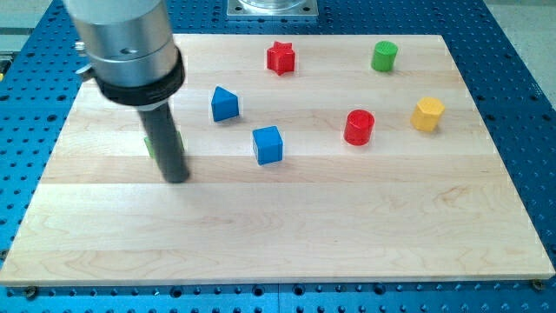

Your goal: Move the blue triangle above the green star

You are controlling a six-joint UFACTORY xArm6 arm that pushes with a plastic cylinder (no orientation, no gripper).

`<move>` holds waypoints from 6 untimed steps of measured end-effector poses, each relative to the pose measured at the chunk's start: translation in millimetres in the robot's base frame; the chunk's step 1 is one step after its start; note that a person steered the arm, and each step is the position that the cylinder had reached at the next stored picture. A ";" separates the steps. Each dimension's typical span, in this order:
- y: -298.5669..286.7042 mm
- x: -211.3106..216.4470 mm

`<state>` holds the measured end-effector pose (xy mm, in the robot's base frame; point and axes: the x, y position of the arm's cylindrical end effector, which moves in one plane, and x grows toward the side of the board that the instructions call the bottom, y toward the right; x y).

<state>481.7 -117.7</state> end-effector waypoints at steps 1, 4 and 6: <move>59.7 -38.7; 38.6 -112.4; -9.2 -115.1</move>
